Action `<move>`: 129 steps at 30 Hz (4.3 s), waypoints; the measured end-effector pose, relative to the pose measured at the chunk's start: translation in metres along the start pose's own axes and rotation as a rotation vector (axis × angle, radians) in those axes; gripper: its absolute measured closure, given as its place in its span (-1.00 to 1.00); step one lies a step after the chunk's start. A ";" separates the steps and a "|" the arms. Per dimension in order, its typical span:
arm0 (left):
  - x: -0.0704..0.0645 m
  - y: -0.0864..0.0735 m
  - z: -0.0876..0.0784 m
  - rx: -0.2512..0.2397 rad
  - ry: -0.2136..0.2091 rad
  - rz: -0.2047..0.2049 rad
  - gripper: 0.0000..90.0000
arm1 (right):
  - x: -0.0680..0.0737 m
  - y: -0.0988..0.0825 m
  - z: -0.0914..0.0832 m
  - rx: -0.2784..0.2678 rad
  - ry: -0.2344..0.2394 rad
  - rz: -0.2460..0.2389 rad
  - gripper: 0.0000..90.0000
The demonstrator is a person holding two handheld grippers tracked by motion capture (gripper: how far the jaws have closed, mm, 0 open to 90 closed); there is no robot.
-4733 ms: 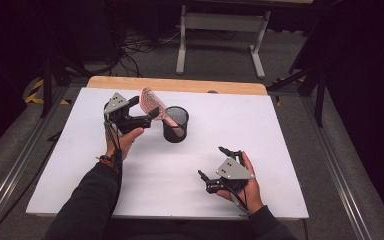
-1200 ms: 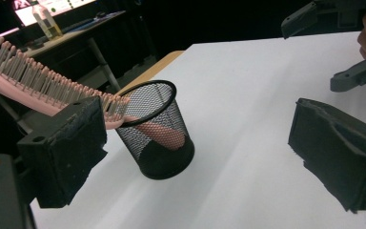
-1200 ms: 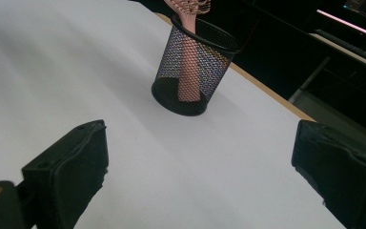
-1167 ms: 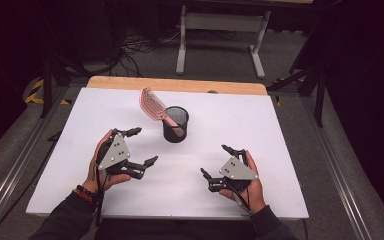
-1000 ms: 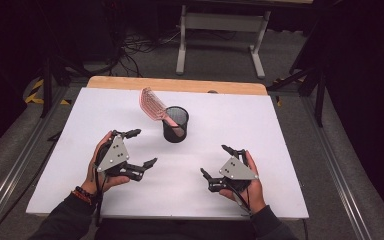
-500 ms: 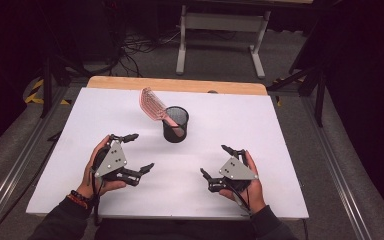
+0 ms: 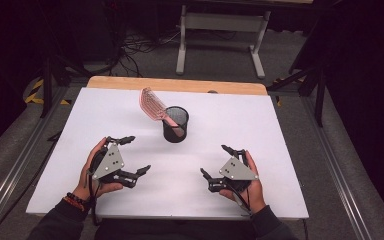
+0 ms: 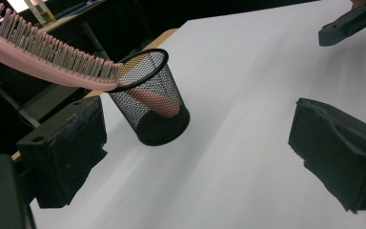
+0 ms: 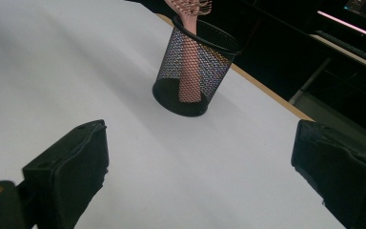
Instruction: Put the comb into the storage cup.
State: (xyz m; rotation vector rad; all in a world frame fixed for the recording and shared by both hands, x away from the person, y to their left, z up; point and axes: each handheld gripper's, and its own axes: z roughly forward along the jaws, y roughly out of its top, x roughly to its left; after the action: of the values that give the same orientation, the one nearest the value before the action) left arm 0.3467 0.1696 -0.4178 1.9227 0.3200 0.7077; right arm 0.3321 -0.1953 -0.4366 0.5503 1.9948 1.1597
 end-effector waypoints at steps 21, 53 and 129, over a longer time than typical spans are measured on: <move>0.009 -0.021 -0.010 0.050 0.032 -0.026 -0.87 | 0.001 0.002 -0.002 -0.017 0.001 -0.006 -0.87; 0.012 -0.061 -0.030 0.110 0.090 -0.079 -0.89 | 0.001 0.001 0.000 -0.008 0.006 -0.001 -0.87; 0.002 -0.070 -0.026 0.122 0.057 -0.119 -0.88 | -0.001 0.000 -0.001 -0.006 0.008 -0.003 -0.87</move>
State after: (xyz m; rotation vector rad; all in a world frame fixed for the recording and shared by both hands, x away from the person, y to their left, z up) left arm 0.3388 0.2206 -0.4711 1.9829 0.5193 0.6783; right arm 0.3318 -0.1966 -0.4360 0.5409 1.9977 1.1672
